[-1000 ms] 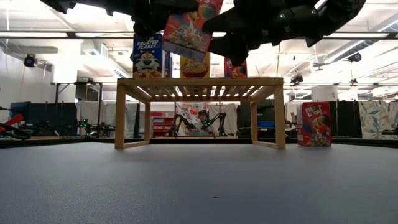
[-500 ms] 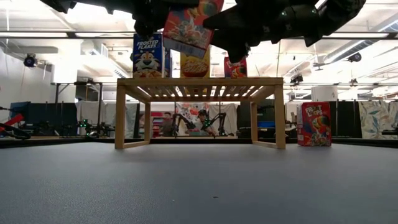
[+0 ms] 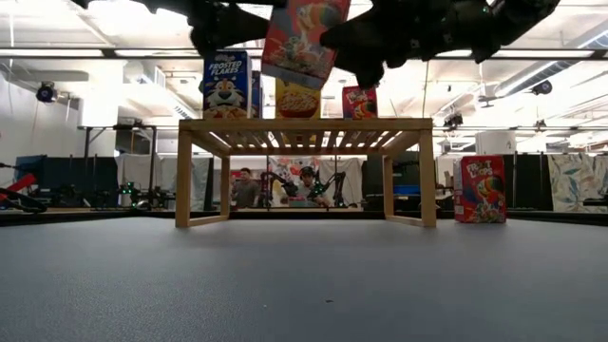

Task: Stack cereal on shelf
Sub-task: Put the bottom red cereal box on the shelf aligned with the other red cereal box, then put the red cereal box on the shelf aligned with the other red cereal box

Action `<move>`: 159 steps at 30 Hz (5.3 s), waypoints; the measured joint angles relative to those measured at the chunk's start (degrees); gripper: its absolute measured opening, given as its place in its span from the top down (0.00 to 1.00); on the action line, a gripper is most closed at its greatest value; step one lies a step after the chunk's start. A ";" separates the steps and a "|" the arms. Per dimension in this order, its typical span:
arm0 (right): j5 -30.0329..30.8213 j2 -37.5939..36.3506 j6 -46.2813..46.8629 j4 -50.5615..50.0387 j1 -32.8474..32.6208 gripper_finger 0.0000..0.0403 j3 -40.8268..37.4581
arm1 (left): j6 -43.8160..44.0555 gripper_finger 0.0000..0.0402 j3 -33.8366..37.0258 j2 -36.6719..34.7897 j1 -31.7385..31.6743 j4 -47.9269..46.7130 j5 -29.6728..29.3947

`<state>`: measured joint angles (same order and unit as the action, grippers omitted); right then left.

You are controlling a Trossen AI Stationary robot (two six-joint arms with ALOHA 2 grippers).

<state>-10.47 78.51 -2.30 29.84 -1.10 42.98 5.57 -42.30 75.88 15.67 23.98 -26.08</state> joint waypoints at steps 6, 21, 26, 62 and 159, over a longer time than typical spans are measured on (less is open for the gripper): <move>0.56 -6.38 -2.44 -6.33 0.53 0.58 -0.02 | 1.21 0.29 0.16 -6.49 1.62 -7.82 -0.61; 12.58 -27.30 -9.93 -28.89 10.67 0.57 -0.03 | -1.22 0.30 14.31 -15.60 8.49 7.97 -5.83; 9.03 -32.18 -14.87 -33.07 19.37 0.57 -0.02 | -4.58 0.30 19.13 -15.39 9.08 19.76 -1.12; -26.61 -3.71 -27.81 -52.21 48.19 0.59 18.85 | -3.07 0.30 22.29 -12.83 9.06 26.24 -0.71; 4.55 -27.83 -23.82 -86.48 48.26 0.34 19.63 | -0.31 0.30 22.32 -10.65 9.05 24.55 -0.77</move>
<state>-5.92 50.68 -26.12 -56.64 47.16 62.61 5.26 -19.99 65.23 24.72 48.53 -26.85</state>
